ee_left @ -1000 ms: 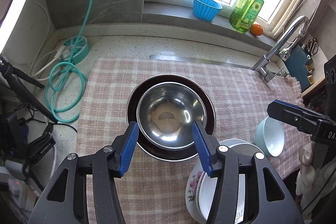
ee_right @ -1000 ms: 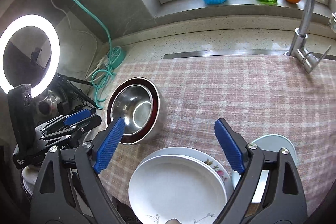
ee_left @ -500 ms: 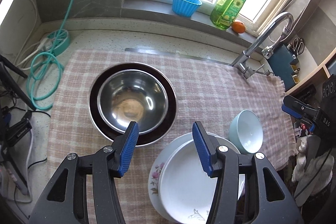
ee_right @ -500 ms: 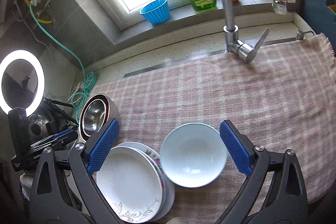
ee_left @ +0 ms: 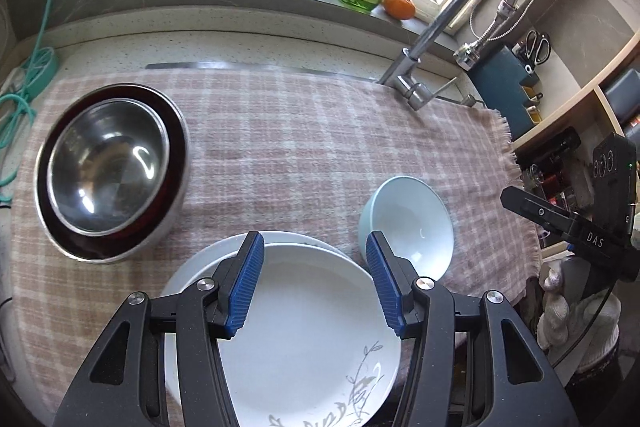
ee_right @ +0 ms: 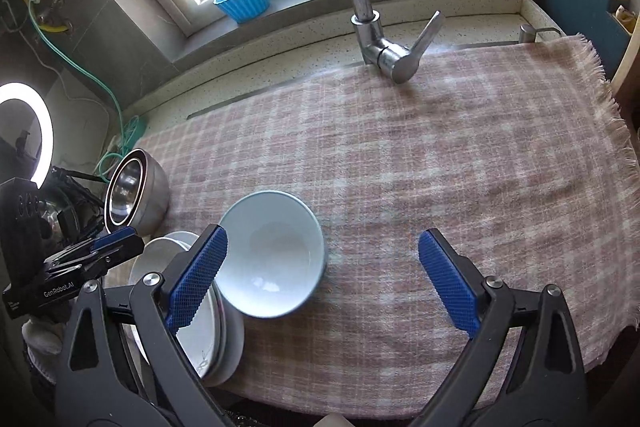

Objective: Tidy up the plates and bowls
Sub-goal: 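Move the left gripper to the pale blue bowl and grasp its rim, then lift the pale blue bowl and carry it toward the plate stack, then lower the pale blue bowl into the nested steel bowls and open the left gripper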

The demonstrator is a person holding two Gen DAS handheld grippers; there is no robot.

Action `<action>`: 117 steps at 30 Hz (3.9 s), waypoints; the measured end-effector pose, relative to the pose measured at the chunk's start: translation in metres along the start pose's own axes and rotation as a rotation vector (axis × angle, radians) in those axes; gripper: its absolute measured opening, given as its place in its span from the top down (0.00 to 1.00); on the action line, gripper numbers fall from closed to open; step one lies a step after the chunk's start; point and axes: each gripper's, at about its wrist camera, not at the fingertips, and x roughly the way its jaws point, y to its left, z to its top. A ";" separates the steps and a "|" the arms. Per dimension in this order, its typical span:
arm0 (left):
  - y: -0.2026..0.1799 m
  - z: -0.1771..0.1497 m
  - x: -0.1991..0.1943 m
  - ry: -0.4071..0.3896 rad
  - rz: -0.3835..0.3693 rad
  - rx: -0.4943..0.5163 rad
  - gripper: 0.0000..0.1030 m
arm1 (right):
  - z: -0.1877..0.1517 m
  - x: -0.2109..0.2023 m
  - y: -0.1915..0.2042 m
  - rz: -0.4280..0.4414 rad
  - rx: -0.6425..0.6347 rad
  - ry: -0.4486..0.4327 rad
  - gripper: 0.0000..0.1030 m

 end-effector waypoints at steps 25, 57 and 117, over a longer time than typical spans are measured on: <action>-0.034 -0.001 0.061 0.103 -0.035 0.011 0.77 | -0.023 0.055 -0.011 0.090 0.009 0.147 0.51; -0.040 0.009 0.034 0.057 -0.051 0.048 0.88 | -0.002 0.037 0.023 0.119 -0.018 0.116 0.86; 0.161 0.026 -0.051 -0.050 0.119 -0.184 0.88 | 0.037 0.156 0.260 0.183 -0.263 0.186 0.86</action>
